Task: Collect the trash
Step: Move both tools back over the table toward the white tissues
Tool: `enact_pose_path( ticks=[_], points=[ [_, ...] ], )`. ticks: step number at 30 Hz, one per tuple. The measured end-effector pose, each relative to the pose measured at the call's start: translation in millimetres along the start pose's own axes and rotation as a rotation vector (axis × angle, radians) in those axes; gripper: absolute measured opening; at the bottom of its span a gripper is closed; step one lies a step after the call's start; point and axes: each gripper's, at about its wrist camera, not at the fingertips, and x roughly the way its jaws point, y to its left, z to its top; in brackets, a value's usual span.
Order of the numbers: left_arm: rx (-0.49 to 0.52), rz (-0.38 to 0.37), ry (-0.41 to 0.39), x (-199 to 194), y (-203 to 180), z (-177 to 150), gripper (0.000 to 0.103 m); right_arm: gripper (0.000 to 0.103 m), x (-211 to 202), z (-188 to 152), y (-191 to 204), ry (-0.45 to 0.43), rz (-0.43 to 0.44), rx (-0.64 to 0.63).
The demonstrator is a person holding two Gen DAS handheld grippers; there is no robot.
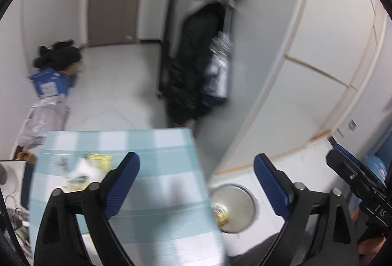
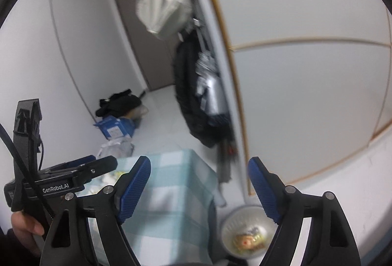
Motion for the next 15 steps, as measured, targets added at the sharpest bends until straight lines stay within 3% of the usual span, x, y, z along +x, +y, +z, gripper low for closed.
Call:
enact_pose_path(
  ticks=[7, 9, 15],
  points=[
    [-0.049, 0.104, -0.092, -33.9, 43.4, -3.2, 0.099, 0.087, 2.2, 0.5, 61.4, -0.028, 0.056, -0.086],
    [-0.055, 0.129, -0.102, -38.0, 50.2, -6.3, 0.099, 0.094, 4.6, -2.6, 80.7, -0.038, 0.065, -0.128],
    [-0.112, 0.190, -0.112, -51.2, 87.0, -19.4, 0.100, 0.097, 11.3, -17.7, 130.8, -0.025, 0.136, -0.220]
  ],
)
